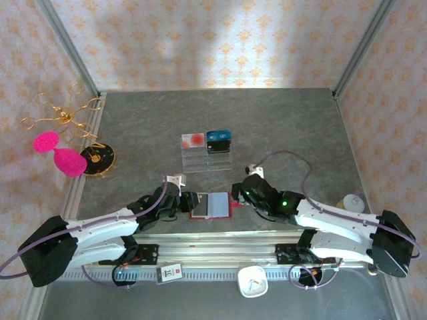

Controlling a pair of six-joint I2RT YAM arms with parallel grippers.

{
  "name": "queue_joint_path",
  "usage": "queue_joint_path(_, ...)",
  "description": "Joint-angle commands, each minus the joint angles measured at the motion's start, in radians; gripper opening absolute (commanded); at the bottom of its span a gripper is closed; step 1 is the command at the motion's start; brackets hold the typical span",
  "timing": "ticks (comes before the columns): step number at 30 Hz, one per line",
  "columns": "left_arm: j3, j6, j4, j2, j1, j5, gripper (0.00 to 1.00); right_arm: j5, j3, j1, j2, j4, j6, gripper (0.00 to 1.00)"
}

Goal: Take the credit cards out of the card holder

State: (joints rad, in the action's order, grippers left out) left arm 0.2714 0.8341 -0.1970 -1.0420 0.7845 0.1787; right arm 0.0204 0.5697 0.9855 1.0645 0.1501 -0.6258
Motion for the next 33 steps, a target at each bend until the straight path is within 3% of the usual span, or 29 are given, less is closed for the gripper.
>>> queue_joint_path(1,0.025,-0.054,-0.005,-0.012,-0.012,-0.044,0.1,-0.245,0.042,0.0,0.11,-0.17,0.029,0.25)
queue_joint_path(5,0.016,-0.076,-0.007,-0.032,-0.028,-0.052,0.0,-0.404,0.105,-0.009,0.293,-0.257,0.022,0.24)
queue_joint_path(8,0.003,-0.082,-0.027,-0.055,-0.033,-0.046,0.0,-0.457,0.13,-0.014,0.385,-0.286,-0.01,0.23)
queue_joint_path(16,-0.026,-0.061,-0.141,-0.145,-0.035,0.02,0.0,-0.445,0.101,-0.05,0.493,-0.33,-0.064,0.21)
queue_joint_path(33,-0.064,-0.033,-0.135,-0.16,-0.034,0.022,0.0,-0.492,0.116,-0.053,0.589,-0.37,-0.066,0.2)
